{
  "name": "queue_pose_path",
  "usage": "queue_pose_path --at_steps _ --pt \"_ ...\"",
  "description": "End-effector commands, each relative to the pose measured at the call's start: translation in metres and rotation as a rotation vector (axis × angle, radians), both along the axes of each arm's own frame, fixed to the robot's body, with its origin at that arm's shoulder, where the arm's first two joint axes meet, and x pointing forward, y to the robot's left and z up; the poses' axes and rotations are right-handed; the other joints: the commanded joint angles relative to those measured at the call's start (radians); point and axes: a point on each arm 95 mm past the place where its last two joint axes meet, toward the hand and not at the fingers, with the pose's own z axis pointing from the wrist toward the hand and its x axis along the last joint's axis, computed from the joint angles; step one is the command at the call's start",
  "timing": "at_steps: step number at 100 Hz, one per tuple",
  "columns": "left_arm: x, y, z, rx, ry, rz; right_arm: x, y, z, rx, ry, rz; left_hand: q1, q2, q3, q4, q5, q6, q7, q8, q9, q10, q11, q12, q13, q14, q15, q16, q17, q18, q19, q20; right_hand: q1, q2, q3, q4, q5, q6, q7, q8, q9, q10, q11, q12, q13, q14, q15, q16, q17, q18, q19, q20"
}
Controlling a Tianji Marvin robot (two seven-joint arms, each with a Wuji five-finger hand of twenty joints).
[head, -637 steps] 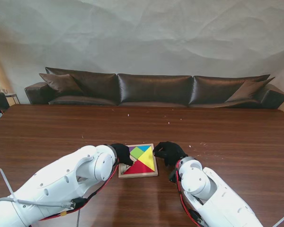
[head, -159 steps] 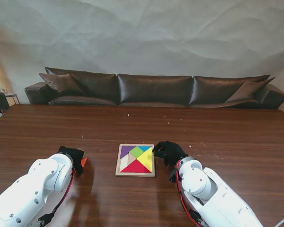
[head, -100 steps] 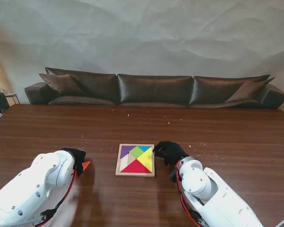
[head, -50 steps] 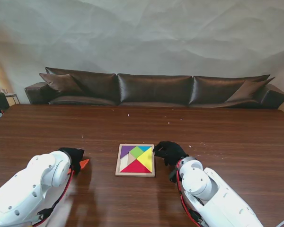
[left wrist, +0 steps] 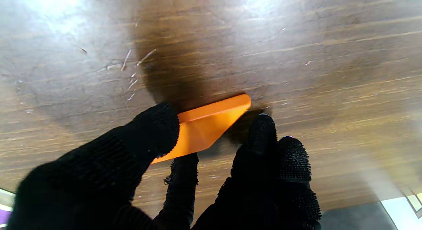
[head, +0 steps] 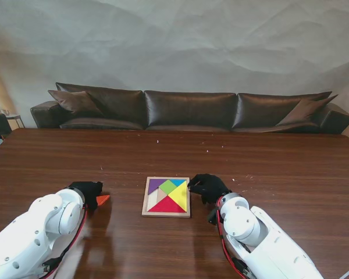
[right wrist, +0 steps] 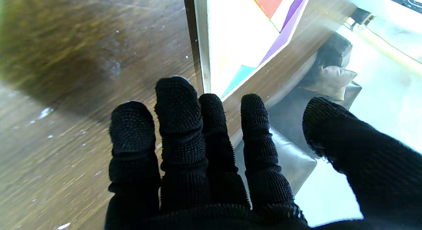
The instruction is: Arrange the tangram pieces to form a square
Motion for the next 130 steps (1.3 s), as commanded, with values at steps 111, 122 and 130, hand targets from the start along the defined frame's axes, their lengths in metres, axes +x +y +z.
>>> queue_pose_path --at_steps 111,122,130 --pt "-0.043 0.015 -0.046 -0.104 0.063 0.115 -0.003 0.004 -0.003 0.009 0.026 0.03 0.281 -0.16 -0.061 -0.069 0.308 0.08 0.282 0.058 0.47 -0.348 0.242 0.454 0.21 0.038 -0.257 -0.218 0.259 0.123 -0.035 -0.135 -0.006 0.047 -0.022 0.029 -0.008 0.007 0.011 -0.003 -0.02 0.024 0.012 -0.011 -0.02 0.009 0.015 -0.004 -0.142 0.014 0.031 0.03" --pt "-0.045 0.016 -0.045 -0.106 0.044 0.123 -0.003 0.004 -0.003 0.01 0.029 0.032 0.292 -0.166 -0.059 -0.068 0.319 0.076 0.286 0.059 0.462 -0.347 0.272 0.45 0.226 0.03 -0.254 -0.193 0.272 0.118 -0.032 -0.148 -0.007 0.047 -0.022 0.028 -0.009 0.007 0.011 -0.003 -0.021 0.023 0.012 -0.011 -0.019 0.011 0.015 -0.004 -0.142 0.013 0.031 0.03" --pt "-0.046 0.016 -0.045 -0.114 0.035 0.127 -0.004 0.004 -0.003 0.01 0.031 0.034 0.305 -0.17 -0.059 -0.067 0.326 0.069 0.285 0.06 0.451 -0.35 0.309 0.462 0.242 0.019 -0.241 -0.118 0.272 0.096 -0.021 -0.157 -0.008 0.048 -0.023 0.028 -0.008 0.007 0.012 -0.003 -0.021 0.023 0.012 -0.011 -0.019 0.008 0.015 -0.004 -0.142 0.012 0.031 0.03"
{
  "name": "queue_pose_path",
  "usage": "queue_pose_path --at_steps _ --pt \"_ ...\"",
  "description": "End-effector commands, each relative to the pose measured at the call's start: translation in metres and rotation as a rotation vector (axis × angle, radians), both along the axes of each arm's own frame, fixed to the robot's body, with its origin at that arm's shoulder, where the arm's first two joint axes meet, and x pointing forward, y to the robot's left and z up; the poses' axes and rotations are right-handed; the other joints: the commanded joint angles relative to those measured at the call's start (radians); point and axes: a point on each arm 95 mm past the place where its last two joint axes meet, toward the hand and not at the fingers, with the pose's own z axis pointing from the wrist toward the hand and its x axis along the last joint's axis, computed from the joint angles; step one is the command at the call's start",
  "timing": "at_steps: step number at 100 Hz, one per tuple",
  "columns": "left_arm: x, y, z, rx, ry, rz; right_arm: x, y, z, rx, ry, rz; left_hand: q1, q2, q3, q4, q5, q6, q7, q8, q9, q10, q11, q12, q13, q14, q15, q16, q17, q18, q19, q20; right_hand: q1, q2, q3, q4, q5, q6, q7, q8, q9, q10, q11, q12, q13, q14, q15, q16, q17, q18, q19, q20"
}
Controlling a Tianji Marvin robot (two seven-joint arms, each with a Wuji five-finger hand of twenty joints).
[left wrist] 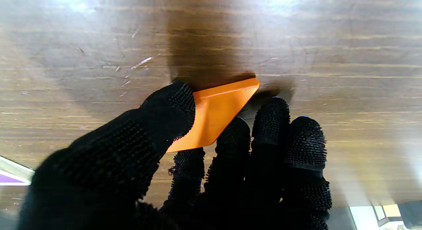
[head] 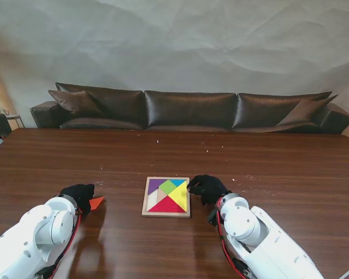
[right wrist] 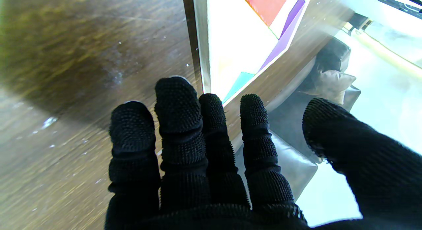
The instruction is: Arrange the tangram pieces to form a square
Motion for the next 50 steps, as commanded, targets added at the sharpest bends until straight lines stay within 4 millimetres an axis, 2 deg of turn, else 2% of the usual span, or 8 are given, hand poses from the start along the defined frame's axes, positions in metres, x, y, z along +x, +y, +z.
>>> queue_pose_path --at_steps 1,9,30,50 --pt "-0.027 0.0 -0.0426 -0.01 0.134 0.017 -0.0028 0.0038 -0.0016 0.004 0.014 0.019 0.17 -0.004 -0.015 0.001 0.154 -0.014 0.193 0.045 0.061 -0.167 0.178 0.039 0.035 -0.072 -0.181 0.005 0.016 -0.039 0.01 -0.011 -0.007 0.035 -0.017 0.029 -0.009 0.001 0.012 -0.003 -0.021 0.022 0.012 -0.011 -0.019 0.006 0.015 -0.004 -0.142 0.012 0.031 0.03" --pt "-0.0276 -0.0004 -0.0426 -0.018 0.124 0.02 -0.0029 0.004 -0.0017 0.004 0.015 0.019 0.176 -0.009 -0.011 0.0 0.159 -0.02 0.193 0.047 0.056 -0.172 0.204 0.054 0.043 -0.081 -0.169 0.062 0.007 -0.073 0.029 -0.003 -0.008 0.034 -0.017 0.029 -0.009 0.001 0.012 -0.003 -0.021 0.022 0.012 -0.011 -0.02 0.007 0.015 -0.004 -0.142 0.013 0.032 0.03" --pt "-0.0284 -0.0012 -0.0453 -0.034 0.098 0.027 -0.0028 0.0039 -0.0024 0.003 0.019 0.018 0.198 -0.025 -0.003 -0.003 0.191 -0.048 0.196 0.052 0.051 -0.184 0.293 0.087 0.073 -0.084 -0.104 0.205 -0.029 -0.108 0.092 0.033 -0.007 0.034 -0.016 0.029 -0.009 0.0 0.012 -0.003 -0.02 0.022 0.013 -0.011 -0.02 0.009 0.015 -0.004 -0.141 0.012 0.032 0.03" --pt "-0.0303 -0.002 -0.0473 -0.059 0.092 0.041 -0.0024 0.0038 -0.0027 0.002 0.021 0.019 0.219 -0.036 -0.005 -0.001 0.229 -0.073 0.204 0.048 0.051 -0.196 0.358 0.123 0.105 -0.1 -0.046 0.289 -0.022 -0.129 0.127 0.051 -0.008 0.035 -0.016 0.029 -0.01 0.0 0.013 -0.003 -0.021 0.023 0.013 -0.011 -0.019 0.007 0.015 -0.004 -0.141 0.012 0.032 0.03"
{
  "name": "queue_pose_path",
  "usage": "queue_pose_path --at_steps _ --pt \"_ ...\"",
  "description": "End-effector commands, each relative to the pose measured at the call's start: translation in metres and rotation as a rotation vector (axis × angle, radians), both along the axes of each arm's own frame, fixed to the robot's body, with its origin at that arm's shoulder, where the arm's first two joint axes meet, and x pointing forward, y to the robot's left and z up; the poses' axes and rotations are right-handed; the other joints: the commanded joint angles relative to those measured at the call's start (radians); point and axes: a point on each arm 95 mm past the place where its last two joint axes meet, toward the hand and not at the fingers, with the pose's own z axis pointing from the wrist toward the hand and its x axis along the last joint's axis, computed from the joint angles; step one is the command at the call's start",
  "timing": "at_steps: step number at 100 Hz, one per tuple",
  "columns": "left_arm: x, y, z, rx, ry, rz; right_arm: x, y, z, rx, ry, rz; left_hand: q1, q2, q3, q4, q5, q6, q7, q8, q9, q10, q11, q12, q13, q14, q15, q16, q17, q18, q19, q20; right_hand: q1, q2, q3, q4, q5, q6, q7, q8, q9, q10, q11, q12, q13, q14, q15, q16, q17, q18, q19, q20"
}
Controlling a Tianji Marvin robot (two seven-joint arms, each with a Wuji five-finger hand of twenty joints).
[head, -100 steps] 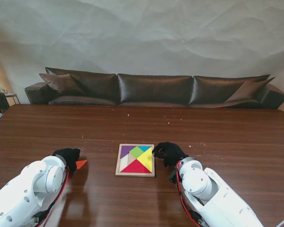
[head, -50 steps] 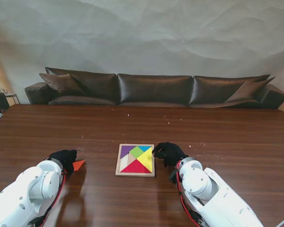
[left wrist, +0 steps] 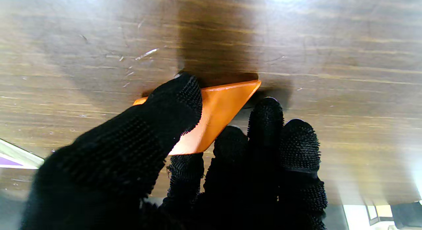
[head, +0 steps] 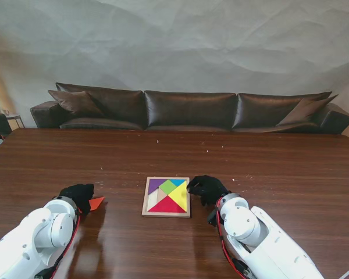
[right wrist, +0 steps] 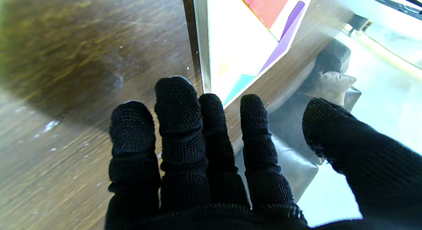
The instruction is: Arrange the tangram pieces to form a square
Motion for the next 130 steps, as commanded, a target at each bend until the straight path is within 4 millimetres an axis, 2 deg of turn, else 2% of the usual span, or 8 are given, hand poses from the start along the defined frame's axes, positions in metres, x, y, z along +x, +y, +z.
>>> queue_pose_path --at_steps 1,37,48,79,98,110,122,130 --pt "-0.027 -0.003 -0.044 -0.016 0.142 0.009 -0.002 0.003 -0.002 0.002 0.014 0.015 0.177 0.025 -0.008 0.038 0.164 -0.062 0.092 -0.021 0.053 -0.194 0.15 0.018 0.032 -0.051 0.022 0.029 -0.011 -0.071 0.049 0.014 -0.007 0.034 -0.016 0.029 -0.01 0.001 0.013 -0.003 -0.022 0.021 0.012 -0.011 -0.019 0.007 0.015 -0.004 -0.141 0.012 0.032 0.03" --pt "-0.03 -0.003 -0.046 -0.049 0.126 0.031 -0.001 0.003 -0.003 0.002 0.017 0.016 0.183 0.028 -0.014 0.037 0.179 -0.067 0.096 -0.029 0.051 -0.197 0.174 0.03 0.036 -0.055 0.041 0.045 -0.005 -0.066 0.07 0.011 -0.007 0.036 -0.017 0.029 -0.009 0.001 0.013 -0.004 -0.022 0.023 0.013 -0.012 -0.019 0.008 0.015 -0.004 -0.141 0.013 0.032 0.03" --pt "-0.03 -0.002 -0.047 -0.058 0.12 0.036 -0.001 0.003 -0.003 0.002 0.018 0.017 0.179 0.035 -0.016 0.033 0.185 -0.068 0.098 -0.04 0.051 -0.197 0.174 0.03 0.041 -0.051 0.039 0.04 -0.002 -0.05 0.075 0.018 -0.007 0.036 -0.017 0.029 -0.01 0.002 0.013 -0.004 -0.022 0.023 0.013 -0.011 -0.019 0.006 0.015 -0.004 -0.14 0.012 0.032 0.03" --pt "-0.027 0.0 -0.038 -0.153 0.081 0.044 -0.001 0.004 -0.004 0.003 0.018 0.021 0.157 0.083 -0.029 0.023 0.208 -0.092 0.117 -0.125 0.044 -0.2 0.161 0.039 0.043 -0.057 0.065 0.025 0.011 -0.043 0.071 0.027 -0.008 0.038 -0.018 0.029 -0.011 0.001 0.014 -0.004 -0.024 0.022 0.013 -0.012 -0.019 0.007 0.015 -0.004 -0.14 0.013 0.032 0.03" --pt "-0.022 0.0 -0.028 -0.206 0.084 0.034 -0.001 0.003 -0.004 0.004 0.019 0.024 0.138 0.123 -0.046 0.014 0.189 -0.094 0.099 -0.17 0.026 -0.192 0.132 0.079 0.01 -0.055 0.09 0.027 -0.015 -0.048 0.069 0.035 -0.008 0.039 -0.018 0.029 -0.012 0.0 0.014 -0.004 -0.023 0.022 0.013 -0.012 -0.021 0.005 0.014 -0.004 -0.14 0.013 0.032 0.03" --pt "-0.02 -0.001 -0.025 -0.232 0.083 0.035 -0.001 0.003 -0.005 0.004 0.019 0.025 0.146 0.137 -0.043 0.012 0.208 -0.102 0.101 -0.179 0.032 -0.192 0.146 0.109 0.016 -0.062 0.115 0.026 -0.008 -0.057 0.075 0.039 -0.007 0.04 -0.018 0.029 -0.012 0.0 0.014 -0.004 -0.024 0.022 0.013 -0.012 -0.02 0.007 0.015 -0.004 -0.14 0.013 0.032 0.03" --pt "-0.018 -0.003 -0.025 -0.257 0.071 0.043 0.0 0.003 -0.005 0.003 0.021 0.026 0.146 0.129 -0.028 0.011 0.231 -0.105 0.102 -0.176 0.046 -0.192 0.153 0.138 0.038 -0.069 0.137 0.024 0.014 -0.063 0.088 0.042 -0.007 0.04 -0.017 0.03 -0.012 0.0 0.015 -0.004 -0.025 0.022 0.013 -0.012 -0.02 0.005 0.015 -0.004 -0.139 0.011 0.032 0.029" --pt "-0.017 -0.003 -0.024 -0.272 0.066 0.048 0.0 0.003 -0.006 0.003 0.023 0.026 0.139 0.113 -0.003 -0.001 0.251 -0.107 0.092 -0.176 0.069 -0.19 0.132 0.17 0.057 -0.07 0.16 0.016 0.033 -0.064 0.105 0.05 -0.007 0.042 -0.019 0.029 -0.014 0.001 0.015 -0.005 -0.024 0.022 0.014 -0.012 -0.022 0.005 0.014 -0.005 -0.139 0.012 0.032 0.029"
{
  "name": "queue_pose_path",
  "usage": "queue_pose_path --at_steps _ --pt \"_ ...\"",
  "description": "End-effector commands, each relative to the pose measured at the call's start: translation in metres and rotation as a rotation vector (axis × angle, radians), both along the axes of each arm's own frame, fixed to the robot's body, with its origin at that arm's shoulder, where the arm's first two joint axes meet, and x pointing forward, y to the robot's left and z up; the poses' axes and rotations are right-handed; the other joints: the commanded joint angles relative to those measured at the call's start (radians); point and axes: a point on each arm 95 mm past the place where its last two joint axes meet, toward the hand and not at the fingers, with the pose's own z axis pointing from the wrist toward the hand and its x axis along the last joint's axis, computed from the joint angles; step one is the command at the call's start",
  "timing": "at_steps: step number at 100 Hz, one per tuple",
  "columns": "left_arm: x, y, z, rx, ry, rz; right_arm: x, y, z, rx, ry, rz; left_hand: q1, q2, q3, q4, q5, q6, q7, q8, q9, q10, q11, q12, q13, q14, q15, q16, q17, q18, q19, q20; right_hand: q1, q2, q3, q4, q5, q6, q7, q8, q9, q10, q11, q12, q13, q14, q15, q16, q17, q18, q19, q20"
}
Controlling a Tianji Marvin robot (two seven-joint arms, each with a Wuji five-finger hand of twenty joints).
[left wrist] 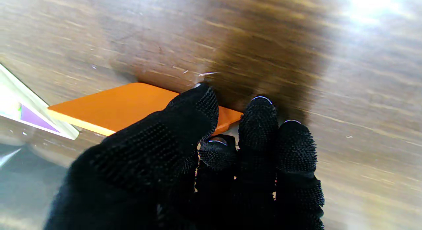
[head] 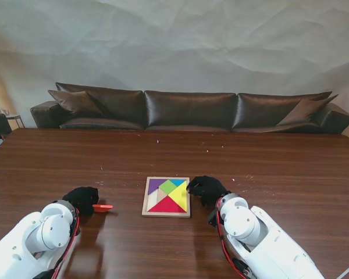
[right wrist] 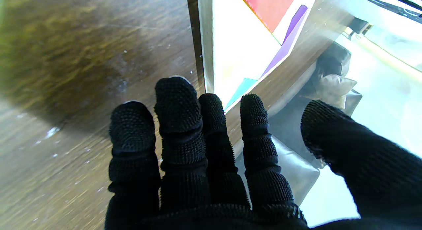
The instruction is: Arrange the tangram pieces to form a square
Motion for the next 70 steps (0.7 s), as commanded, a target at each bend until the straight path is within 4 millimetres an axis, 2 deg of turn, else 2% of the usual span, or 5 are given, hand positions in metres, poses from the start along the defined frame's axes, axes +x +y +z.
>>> queue_pose_path --at_steps 1,17,34,70 --pt "-0.009 -0.005 -0.018 -0.02 0.064 -0.002 -0.002 0.003 -0.002 0.004 0.013 0.016 0.021 0.048 0.036 -0.004 0.079 -0.014 0.039 0.005 0.058 -0.063 -0.03 0.03 0.022 -0.034 -0.041 -0.04 0.024 -0.031 0.042 0.013 -0.007 0.016 -0.017 0.029 -0.013 0.001 0.015 -0.005 -0.025 0.02 0.014 -0.012 -0.021 0.004 0.014 -0.004 -0.139 0.012 0.032 0.029" --pt "-0.008 -0.005 -0.014 -0.044 0.053 -0.002 -0.002 0.003 -0.002 0.003 0.013 0.016 0.009 0.022 0.072 -0.019 0.104 -0.018 0.032 0.0 0.092 -0.068 -0.054 0.073 0.058 -0.044 -0.024 -0.039 0.056 -0.04 0.056 0.019 -0.007 0.017 -0.017 0.03 -0.014 0.0 0.015 -0.005 -0.025 0.022 0.013 -0.012 -0.019 0.004 0.015 -0.004 -0.139 0.012 0.032 0.029" --pt "-0.005 -0.006 -0.01 -0.076 0.048 0.002 -0.001 0.003 -0.002 0.003 0.014 0.016 0.007 0.012 0.085 -0.02 0.118 -0.02 0.032 0.002 0.101 -0.071 -0.043 0.083 0.078 -0.048 -0.014 -0.03 0.07 -0.057 0.062 0.023 -0.007 0.018 -0.018 0.03 -0.014 0.0 0.015 -0.005 -0.026 0.023 0.013 -0.012 -0.02 0.006 0.015 -0.004 -0.139 0.012 0.032 0.029" --pt "0.004 -0.018 0.008 -0.163 0.036 0.013 -0.001 0.003 -0.003 0.001 0.017 0.021 0.008 0.001 0.096 -0.025 0.132 -0.011 0.024 0.009 0.109 -0.063 -0.03 0.083 0.097 -0.04 -0.012 -0.016 0.089 -0.046 0.07 0.034 -0.007 0.018 -0.018 0.03 -0.014 0.001 0.015 -0.006 -0.026 0.021 0.014 -0.013 -0.021 0.008 0.015 -0.005 -0.139 0.011 0.033 0.029"
